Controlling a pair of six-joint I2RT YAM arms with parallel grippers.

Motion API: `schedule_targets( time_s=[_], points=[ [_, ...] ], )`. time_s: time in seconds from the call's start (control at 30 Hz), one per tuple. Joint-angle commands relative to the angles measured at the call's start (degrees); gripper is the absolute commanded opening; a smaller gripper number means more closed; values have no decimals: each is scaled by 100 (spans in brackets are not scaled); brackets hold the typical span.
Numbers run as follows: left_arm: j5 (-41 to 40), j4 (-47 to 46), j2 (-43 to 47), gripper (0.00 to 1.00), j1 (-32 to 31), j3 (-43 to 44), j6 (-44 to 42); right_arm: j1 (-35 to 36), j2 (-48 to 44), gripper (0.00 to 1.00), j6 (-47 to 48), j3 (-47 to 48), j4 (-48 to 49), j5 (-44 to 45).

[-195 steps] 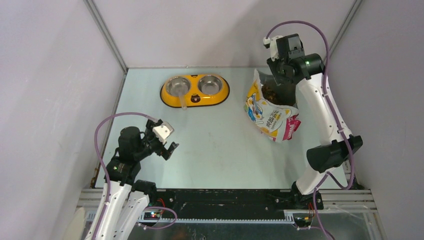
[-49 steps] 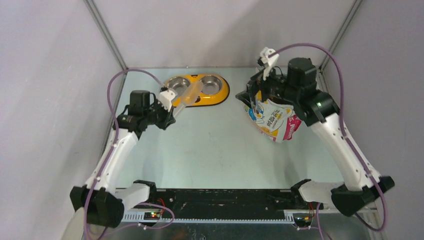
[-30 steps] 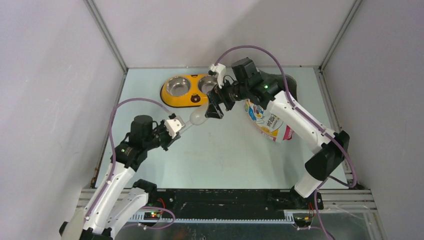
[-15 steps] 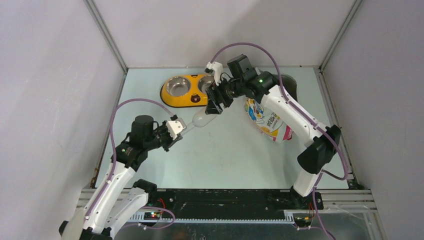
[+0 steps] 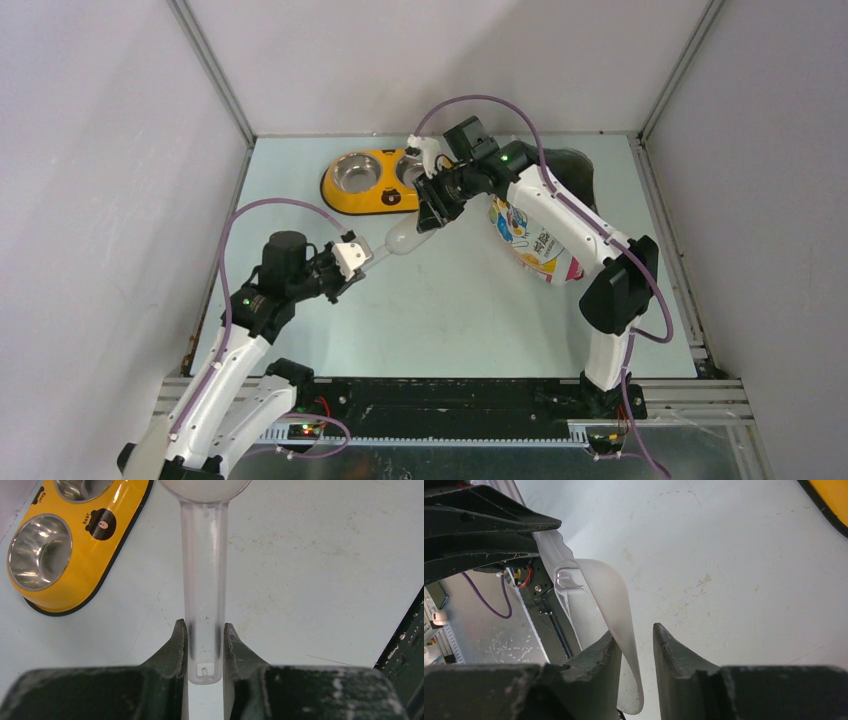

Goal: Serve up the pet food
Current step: Adjust the spatula.

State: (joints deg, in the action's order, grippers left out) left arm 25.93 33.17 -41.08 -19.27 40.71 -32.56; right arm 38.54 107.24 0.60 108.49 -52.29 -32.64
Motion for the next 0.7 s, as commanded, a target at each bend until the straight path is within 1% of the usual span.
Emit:
schedule_targets(
  time_s=[0.0,0.03,0.1,0.13,0.17,0.2,0.23,0.27,0.3,0.33,0.37,0.43,0.53,0.57,0.67],
  points=[
    [173,-173,65,0,-46,48,-111,-3,-189,28,-34,192,51,-112],
    [172,-175,61,0,-49,50,-111,2,-179,26,-34,191,41,-133],
    [174,-169,57,1,-51,63,-111,-4,-148,17,-34,193,27,-167],
    [170,-174,61,4,-60,72,-108,0,-137,8,-34,195,18,-179],
    [145,-176,63,19,-60,79,-96,3,-131,3,-34,197,-5,-191],
    [134,-177,80,30,-55,100,-72,3,-137,0,-34,199,-16,-195],
    [108,-179,86,50,-59,115,-56,-7,-156,0,-25,203,-41,-198],
    [68,-183,90,59,-59,159,-24,-10,-176,0,4,201,-52,-198],
    [47,-200,91,75,-55,180,3,-33,-223,0,20,193,-70,-198],
    [-13,-207,91,81,-53,244,91,-65,-266,0,65,196,-84,-203],
    [-46,-226,96,93,-27,275,131,-87,-362,0,91,183,-100,-237],
    [-116,-201,95,99,44,434,185,-212,-555,0,149,111,-92,-324],
    [-17,-9,-36,100,211,953,217,-559,-885,0,141,-85,70,-541],
    [48,79,-73,100,364,1073,238,-638,-1064,0,124,-197,169,-669],
    [393,114,-267,100,678,1633,541,-1109,-1427,0,15,-423,395,-1030]
  ],
)
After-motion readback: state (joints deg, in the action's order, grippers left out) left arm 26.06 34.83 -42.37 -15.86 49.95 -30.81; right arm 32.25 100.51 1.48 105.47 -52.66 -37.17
